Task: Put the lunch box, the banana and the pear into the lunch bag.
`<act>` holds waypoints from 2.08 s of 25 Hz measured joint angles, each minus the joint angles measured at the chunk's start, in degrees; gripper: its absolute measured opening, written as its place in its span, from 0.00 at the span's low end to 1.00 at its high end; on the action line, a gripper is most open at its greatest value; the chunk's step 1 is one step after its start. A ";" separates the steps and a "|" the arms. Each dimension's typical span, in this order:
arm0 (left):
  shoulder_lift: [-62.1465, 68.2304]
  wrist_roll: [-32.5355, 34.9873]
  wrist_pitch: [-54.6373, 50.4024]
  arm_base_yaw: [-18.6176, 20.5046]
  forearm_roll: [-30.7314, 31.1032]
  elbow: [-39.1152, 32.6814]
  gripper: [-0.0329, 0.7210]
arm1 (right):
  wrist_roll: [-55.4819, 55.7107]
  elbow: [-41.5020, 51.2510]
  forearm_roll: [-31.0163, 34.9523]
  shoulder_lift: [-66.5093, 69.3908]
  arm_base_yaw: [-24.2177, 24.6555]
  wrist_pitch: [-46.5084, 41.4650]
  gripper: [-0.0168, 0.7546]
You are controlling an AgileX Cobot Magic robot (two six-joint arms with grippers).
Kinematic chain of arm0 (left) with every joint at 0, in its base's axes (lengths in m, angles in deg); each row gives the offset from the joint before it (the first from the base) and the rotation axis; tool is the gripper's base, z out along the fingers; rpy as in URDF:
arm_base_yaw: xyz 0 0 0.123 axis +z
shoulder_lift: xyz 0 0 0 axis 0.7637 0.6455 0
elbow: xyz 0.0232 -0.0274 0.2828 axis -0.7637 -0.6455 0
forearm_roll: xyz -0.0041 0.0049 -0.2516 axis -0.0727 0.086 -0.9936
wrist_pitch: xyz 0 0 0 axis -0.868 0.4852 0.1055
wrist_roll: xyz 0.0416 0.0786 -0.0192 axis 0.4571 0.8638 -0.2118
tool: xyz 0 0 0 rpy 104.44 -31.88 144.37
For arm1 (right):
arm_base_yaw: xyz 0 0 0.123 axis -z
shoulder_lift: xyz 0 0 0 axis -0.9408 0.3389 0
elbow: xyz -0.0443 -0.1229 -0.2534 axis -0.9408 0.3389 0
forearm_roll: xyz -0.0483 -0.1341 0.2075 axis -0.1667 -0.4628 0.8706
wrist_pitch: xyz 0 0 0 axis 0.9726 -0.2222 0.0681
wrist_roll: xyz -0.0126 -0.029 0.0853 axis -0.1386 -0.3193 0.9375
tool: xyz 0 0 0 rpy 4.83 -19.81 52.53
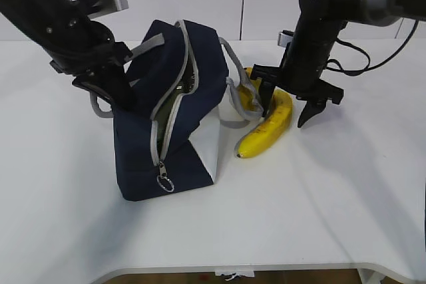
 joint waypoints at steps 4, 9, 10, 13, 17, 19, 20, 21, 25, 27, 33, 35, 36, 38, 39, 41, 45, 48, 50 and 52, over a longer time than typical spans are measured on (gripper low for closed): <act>0.00 0.00 0.00 0.00 0.10 0.00 0.05 | 0.00 0.00 0.00 0.47 0.00 0.31 0.74; 0.00 0.00 0.00 0.00 0.23 0.00 0.05 | 0.00 0.00 0.00 1.24 0.00 0.31 0.72; 0.00 0.00 0.00 0.00 0.38 0.00 0.05 | 0.00 0.00 0.00 1.37 0.00 0.31 0.68; 0.00 0.00 0.00 0.00 0.52 0.00 0.05 | 0.00 0.00 0.21 1.47 0.00 0.31 0.49; 0.00 0.00 0.00 0.00 0.72 0.00 0.05 | 0.13 0.00 0.21 1.47 0.00 -0.30 0.37; 0.00 0.00 0.00 0.00 1.12 0.00 0.05 | 0.13 -0.34 -0.30 1.47 0.00 -1.35 0.36; 0.00 0.00 0.00 0.00 1.16 0.00 0.05 | 0.03 -0.76 -1.21 1.47 0.00 -1.91 0.36; 0.00 0.00 0.00 0.00 1.16 0.00 0.05 | -0.08 -1.35 -2.01 1.47 0.00 -2.46 0.36; 0.00 0.00 0.00 0.00 1.29 0.00 0.05 | -3.01 -5.42 -6.68 1.57 0.00 -3.01 0.36; 0.00 0.00 -0.19 0.00 1.29 0.00 0.05 | -6.21 -7.87 -7.96 1.46 0.00 -3.01 0.36; 0.00 0.00 -0.19 0.00 1.29 0.00 0.05 | -17.67 -14.19 -4.45 -2.32 0.00 -3.35 0.36; 0.00 0.00 -0.19 0.00 1.15 0.00 0.05 | -21.10 -14.72 -1.62 -4.53 0.00 -3.48 0.36; 0.00 0.00 -0.22 0.00 0.65 0.00 0.05 | -24.43 -14.85 1.06 -6.04 0.00 -3.77 0.36; 0.00 0.00 -0.32 0.00 -1.13 0.00 0.05 | -29.96 -14.88 6.35 -8.17 0.00 -4.31 0.36; 0.00 0.00 -0.32 0.00 -2.00 0.00 0.05 | -32.60 -14.88 8.99 -9.00 0.00 -4.43 0.36; 0.00 0.00 -0.34 0.00 -4.47 0.00 0.05 | -38.96 -14.98 15.10 -10.17 0.00 -4.66 0.36; 0.00 0.00 0.33 0.00 -9.67 0.00 0.05 | -44.65 -15.24 27.09 -10.46 0.00 -4.66 0.36; 0.00 0.00 1.20 0.00 -13.14 0.00 0.05 | -45.45 -15.24 30.77 -10.12 0.00 -4.66 0.36; 0.00 0.00 2.05 0.00 -15.01 0.00 0.05 | -45.45 -15.24 32.15 -9.43 0.00 -4.66 0.36; 0.00 0.00 2.89 0.00 -15.73 0.00 0.05 | -45.02 -15.24 34.00 -8.47 0.00 -4.66 0.36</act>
